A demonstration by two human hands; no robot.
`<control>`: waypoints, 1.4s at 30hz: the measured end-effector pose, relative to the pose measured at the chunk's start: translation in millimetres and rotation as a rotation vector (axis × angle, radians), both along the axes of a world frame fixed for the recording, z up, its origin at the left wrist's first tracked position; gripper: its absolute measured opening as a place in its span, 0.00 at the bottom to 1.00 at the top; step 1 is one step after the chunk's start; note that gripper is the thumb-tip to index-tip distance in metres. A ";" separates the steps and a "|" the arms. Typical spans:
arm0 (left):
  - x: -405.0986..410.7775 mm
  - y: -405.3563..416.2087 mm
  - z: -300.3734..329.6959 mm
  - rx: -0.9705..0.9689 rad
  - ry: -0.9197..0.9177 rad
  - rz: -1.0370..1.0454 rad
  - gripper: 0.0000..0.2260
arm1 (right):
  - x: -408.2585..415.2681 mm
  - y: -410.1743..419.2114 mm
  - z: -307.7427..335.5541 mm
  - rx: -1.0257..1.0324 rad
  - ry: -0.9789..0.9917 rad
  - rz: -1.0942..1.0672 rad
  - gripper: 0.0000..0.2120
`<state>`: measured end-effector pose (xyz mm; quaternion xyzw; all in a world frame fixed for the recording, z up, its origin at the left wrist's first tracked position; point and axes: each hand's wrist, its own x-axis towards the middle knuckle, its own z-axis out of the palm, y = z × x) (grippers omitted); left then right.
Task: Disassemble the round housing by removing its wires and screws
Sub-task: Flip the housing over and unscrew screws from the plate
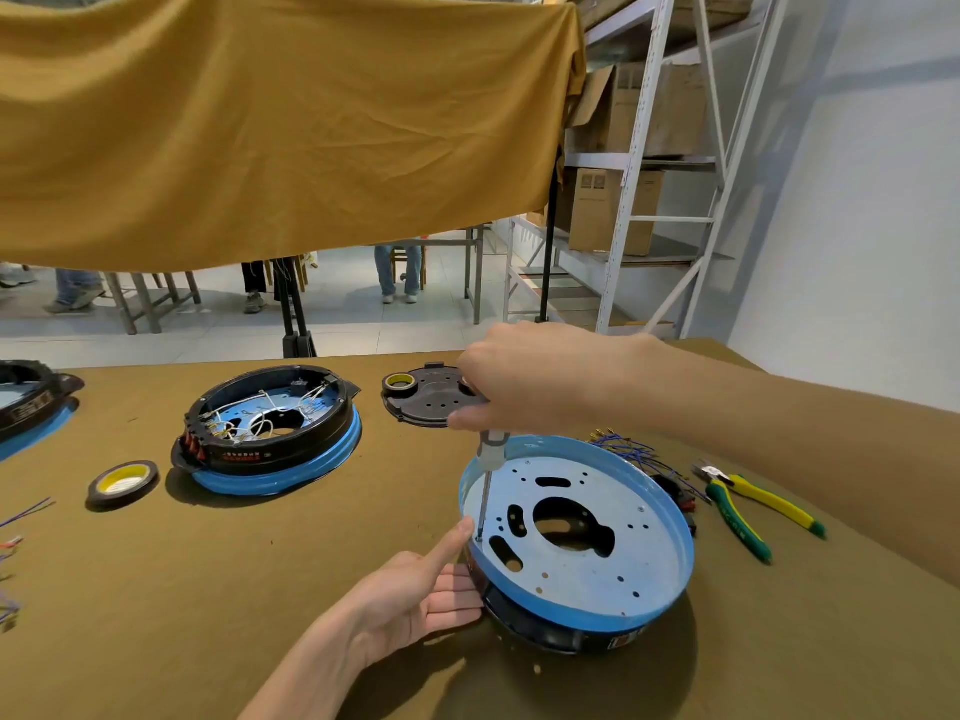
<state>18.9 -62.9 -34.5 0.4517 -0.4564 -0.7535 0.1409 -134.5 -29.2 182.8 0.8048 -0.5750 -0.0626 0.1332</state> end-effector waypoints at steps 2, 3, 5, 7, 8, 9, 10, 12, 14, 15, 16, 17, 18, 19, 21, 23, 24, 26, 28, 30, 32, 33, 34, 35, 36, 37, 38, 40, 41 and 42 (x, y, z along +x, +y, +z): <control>0.1 -0.5 -1.1 0.006 0.004 0.002 0.46 | -0.9 0.6 4.8 0.117 -0.129 0.032 0.11; 0.4 -1.0 -1.5 0.008 0.008 0.004 0.46 | -1.7 1.3 8.4 0.180 -0.181 0.054 0.10; 1.5 -1.6 -2.8 0.011 0.020 0.003 0.47 | -3.1 1.6 10.3 0.243 -0.219 0.075 0.17; 2.6 -1.9 -3.4 0.019 0.031 -0.004 0.46 | -2.7 1.6 3.0 0.166 -0.173 0.034 0.21; 3.1 -1.7 -3.0 0.026 0.035 -0.007 0.46 | -1.6 0.8 -1.1 0.107 -0.115 0.003 0.22; 3.6 -1.6 -2.3 0.034 0.039 -0.009 0.45 | -1.4 -0.4 -4.2 0.057 -0.085 -0.014 0.21; 4.3 -1.7 -1.6 0.040 0.045 -0.011 0.45 | -2.2 -2.0 -6.1 0.044 -0.099 -0.016 0.19; 4.9 -2.1 -1.0 0.055 0.055 -0.014 0.43 | -4.0 -1.7 -4.9 0.138 -0.194 0.007 0.15; 5.2 -2.5 -0.6 0.064 0.062 -0.011 0.43 | -7.0 1.0 1.2 0.261 -0.261 0.030 0.16; 5.2 -2.4 -0.2 0.065 0.063 -0.007 0.44 | -7.6 2.0 2.1 0.294 -0.277 0.035 0.16; 5.1 -2.3 0.0 0.064 0.059 -0.003 0.44 | -7.8 2.7 0.7 0.284 -0.271 0.029 0.16; 4.9 -2.0 0.0 0.062 0.056 -0.001 0.44 | -7.0 3.3 -1.8 0.234 -0.238 0.012 0.15; 4.5 -1.7 0.0 0.061 0.055 -0.001 0.43 | -5.9 2.8 -4.6 0.157 -0.172 -0.010 0.16; 4.4 -1.2 -0.1 0.062 0.057 -0.002 0.42 | -5.0 2.9 -6.7 0.088 -0.097 -0.031 0.17; 4.8 -0.8 0.2 0.066 0.059 0.003 0.40 | -5.4 1.7 -8.4 0.065 -0.055 -0.018 0.16; 5.0 -0.7 0.4 0.075 0.061 0.011 0.40 | -6.9 3.2 -3.5 0.180 -0.167 0.029 0.11; 5.0 -0.4 1.0 0.079 0.061 0.015 0.40 | -7.5 3.6 0.0 0.236 -0.213 0.059 0.12; 5.0 0.5 2.1 0.084 0.062 0.016 0.40 | -7.9 4.3 4.6 0.284 -0.245 0.107 0.17; 4.8 1.0 2.6 0.087 0.068 0.018 0.38 | -5.9 4.9 1.3 0.243 -0.181 0.090 0.17; 5.1 1.5 2.6 0.085 0.072 0.022 0.37 | -4.0 5.1 -4.6 0.136 -0.029 0.012 0.20; 5.4 1.5 3.1 0.084 0.067 0.028 0.37 | -3.8 4.5 -8.2 0.059 0.035 -0.021 0.20; 5.2 1.5 3.5 0.085 0.063 0.031 0.38 | -4.7 4.3 -7.8 0.065 0.007 -0.002 0.17; 4.9 1.3 3.8 0.086 0.058 0.033 0.38 | -5.4 4.6 -6.0 0.110 -0.057 0.031 0.14; 4.5 1.3 4.1 0.087 0.055 0.034 0.38 | -5.4 5.5 -3.6 0.172 -0.127 0.070 0.12; 4.2 1.4 4.2 0.087 0.055 0.035 0.37 | -4.7 6.4 -0.7 0.233 -0.179 0.101 0.14; 3.9 1.7 4.2 0.086 0.055 0.035 0.37 | -3.9 7.1 0.9 0.273 -0.215 0.125 0.17; 3.7 2.0 4.1 0.082 0.054 0.035 0.37 | -3.3 7.1 0.4 0.271 -0.223 0.134 0.18; 3.4 2.1 3.0 0.076 0.056 0.042 0.37 | -0.7 7.0 -5.2 0.169 -0.122 0.097 0.19; 3.5 2.1 2.3 0.077 0.061 0.046 0.37 | -0.2 6.4 -7.8 0.097 -0.038 0.056 0.20; 3.7 1.9 1.9 0.078 0.064 0.048 0.37 | -0.5 5.7 -9.8 0.040 0.021 0.017 0.20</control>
